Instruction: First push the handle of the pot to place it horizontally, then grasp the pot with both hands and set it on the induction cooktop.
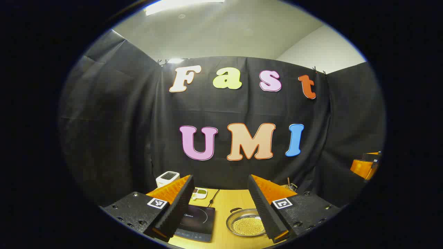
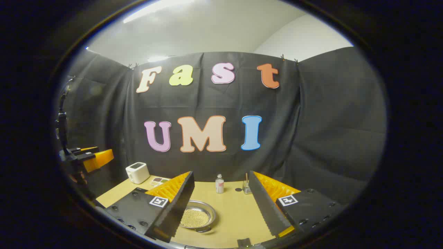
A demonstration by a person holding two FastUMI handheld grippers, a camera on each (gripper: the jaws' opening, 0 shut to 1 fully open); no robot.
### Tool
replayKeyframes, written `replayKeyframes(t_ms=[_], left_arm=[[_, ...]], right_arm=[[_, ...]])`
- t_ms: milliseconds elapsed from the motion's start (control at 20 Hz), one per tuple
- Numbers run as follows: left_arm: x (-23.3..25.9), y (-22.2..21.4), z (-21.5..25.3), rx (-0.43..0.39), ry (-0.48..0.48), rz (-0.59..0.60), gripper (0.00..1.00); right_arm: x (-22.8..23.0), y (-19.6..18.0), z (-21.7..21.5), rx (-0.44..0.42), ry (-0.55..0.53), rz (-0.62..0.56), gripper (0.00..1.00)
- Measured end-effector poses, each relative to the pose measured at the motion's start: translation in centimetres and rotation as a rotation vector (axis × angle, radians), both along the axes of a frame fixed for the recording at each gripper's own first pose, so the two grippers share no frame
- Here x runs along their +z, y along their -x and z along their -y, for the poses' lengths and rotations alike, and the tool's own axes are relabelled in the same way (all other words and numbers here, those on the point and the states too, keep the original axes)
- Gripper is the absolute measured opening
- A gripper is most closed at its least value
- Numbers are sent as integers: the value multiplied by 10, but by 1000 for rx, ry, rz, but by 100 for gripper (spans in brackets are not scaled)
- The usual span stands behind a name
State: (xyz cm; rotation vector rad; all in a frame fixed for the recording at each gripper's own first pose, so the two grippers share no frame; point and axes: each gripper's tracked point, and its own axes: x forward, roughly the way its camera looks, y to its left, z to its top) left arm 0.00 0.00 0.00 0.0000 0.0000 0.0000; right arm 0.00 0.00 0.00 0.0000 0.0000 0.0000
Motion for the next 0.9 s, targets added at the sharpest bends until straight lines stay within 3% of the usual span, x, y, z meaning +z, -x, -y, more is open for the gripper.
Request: replayKeyframes(t_ms=[100, 200, 350, 400, 450, 700, 750, 800, 900], left_arm=[[-2, -2, -3, 1, 1, -5, 95], [-2, -1, -6, 3, 0, -3, 91], [-1, -3, -10, 3, -11, 0, 90], [-1, -4, -9, -1, -13, 2, 91], [-1, -4, -9, -5, -12, 4, 91], [3, -7, -9, -17, -32, 24, 91], [4, -8, -9, -15, -38, 27, 95], [4, -8, -6, -20, -41, 29, 90], [3, -8, -2, -35, -37, 26, 95]], right_arm=[[1, 1, -4, 2, 5, 1, 99], [2, 1, -9, 5, 17, 2, 95], [7, 1, -11, -6, 32, 13, 99], [9, 1, -12, -7, 35, 16, 95], [9, 1, -13, -8, 35, 17, 99], [9, 5, -10, -27, 28, 15, 95], [8, 6, -8, -37, 35, 13, 99], [8, 8, -5, -48, 42, 12, 99], [6, 10, -3, -62, 48, 8, 99]])
